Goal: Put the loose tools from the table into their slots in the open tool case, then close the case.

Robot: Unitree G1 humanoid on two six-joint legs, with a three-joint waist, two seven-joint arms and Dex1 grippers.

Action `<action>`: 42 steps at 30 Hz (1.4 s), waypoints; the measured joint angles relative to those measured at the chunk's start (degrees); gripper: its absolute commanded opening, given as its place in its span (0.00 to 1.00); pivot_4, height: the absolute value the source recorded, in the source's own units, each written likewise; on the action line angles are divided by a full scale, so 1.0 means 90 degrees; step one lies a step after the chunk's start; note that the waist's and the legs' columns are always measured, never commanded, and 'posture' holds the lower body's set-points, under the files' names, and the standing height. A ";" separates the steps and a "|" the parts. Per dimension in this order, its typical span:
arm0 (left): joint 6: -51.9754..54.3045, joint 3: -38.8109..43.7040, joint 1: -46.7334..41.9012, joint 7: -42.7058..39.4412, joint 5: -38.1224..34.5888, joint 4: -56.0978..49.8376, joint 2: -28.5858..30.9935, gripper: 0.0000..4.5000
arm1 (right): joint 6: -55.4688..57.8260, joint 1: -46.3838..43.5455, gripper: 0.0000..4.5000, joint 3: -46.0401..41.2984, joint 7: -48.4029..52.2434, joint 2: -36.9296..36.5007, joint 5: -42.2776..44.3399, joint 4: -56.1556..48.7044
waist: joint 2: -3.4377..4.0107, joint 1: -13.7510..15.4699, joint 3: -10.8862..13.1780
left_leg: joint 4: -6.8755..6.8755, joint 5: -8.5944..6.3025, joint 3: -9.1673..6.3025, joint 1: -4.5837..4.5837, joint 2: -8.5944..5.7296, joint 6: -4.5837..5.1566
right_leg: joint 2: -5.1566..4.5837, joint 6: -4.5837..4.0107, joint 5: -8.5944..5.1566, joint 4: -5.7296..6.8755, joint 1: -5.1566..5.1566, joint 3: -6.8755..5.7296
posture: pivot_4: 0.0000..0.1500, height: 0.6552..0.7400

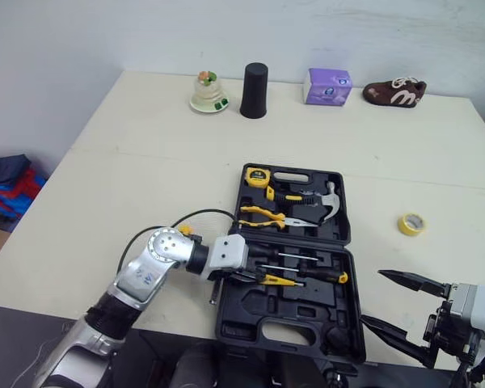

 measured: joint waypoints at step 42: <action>-0.2648 0.6205 0.1581 0.2090 -0.0966 0.5805 0.2920 0.98 | -0.4252 -0.0121 1.00 -0.3483 -0.2084 -0.0710 -0.1103 0.9236 | 0.0051 -0.0185 -0.0058 | -0.0062 -0.0042 0.0023 0.0034 -0.0008 -0.0038 | -0.0075 -0.0022 -0.0012 -0.0017 -0.0005 -0.0006 | 1.00 1.00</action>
